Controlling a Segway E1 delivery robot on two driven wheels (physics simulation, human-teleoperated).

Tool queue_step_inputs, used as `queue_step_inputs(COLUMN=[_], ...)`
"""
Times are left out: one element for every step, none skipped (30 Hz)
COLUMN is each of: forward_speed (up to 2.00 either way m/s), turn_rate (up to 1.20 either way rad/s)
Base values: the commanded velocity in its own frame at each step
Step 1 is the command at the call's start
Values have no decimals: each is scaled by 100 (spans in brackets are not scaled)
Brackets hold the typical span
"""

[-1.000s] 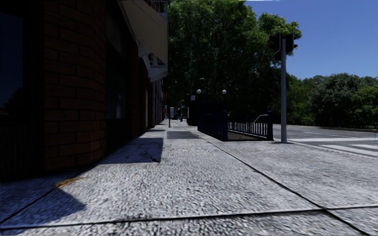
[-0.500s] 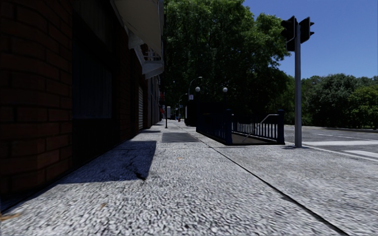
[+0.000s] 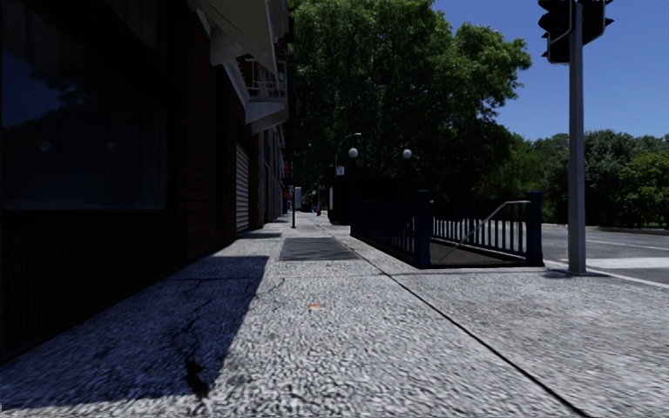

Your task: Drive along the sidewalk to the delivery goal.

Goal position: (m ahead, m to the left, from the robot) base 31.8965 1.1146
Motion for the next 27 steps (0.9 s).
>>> queue_step_inputs(forward_speed=[200,200,200,200,200,200,200,200,200,200,200,200,200,200,200,200,200,200,200,200,200,199,198,196,195,195,195], turn_rate=[0,0,0,0,0,0,0,0,0,0,0,0,0,0,0,0,0,0,0,0,0,0,0,0,0,0,0])
